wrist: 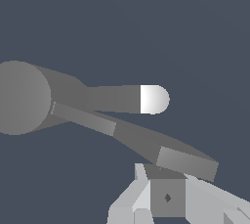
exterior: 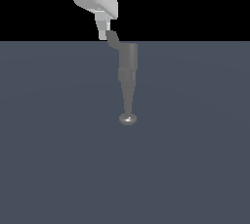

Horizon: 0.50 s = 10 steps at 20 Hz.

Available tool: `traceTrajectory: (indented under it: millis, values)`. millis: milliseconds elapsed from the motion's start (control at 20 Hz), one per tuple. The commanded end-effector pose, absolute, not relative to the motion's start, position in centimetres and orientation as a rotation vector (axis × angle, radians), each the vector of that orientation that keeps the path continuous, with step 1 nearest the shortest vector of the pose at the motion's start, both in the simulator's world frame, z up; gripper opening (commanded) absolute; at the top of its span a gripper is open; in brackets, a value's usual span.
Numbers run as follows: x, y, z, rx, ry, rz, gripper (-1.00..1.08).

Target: Turn on the faucet by rotating a designated handle.

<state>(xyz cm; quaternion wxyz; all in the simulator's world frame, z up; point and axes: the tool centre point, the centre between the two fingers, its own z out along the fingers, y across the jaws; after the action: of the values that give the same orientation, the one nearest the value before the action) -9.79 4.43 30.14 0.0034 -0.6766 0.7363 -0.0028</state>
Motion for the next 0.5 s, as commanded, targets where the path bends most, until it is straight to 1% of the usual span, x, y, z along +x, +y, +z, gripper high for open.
traceTrajectory:
  millis: [0, 50, 450]
  values:
    - [-10.4, 3.7, 29.9, -2.117, 2.321, 0.000, -1.00]
    - [-10.0, 4.2, 30.2, -2.118, 2.309, -0.007, -1.00]
    - [-10.4, -0.8, 30.0, -2.118, 2.316, -0.003, -1.00]
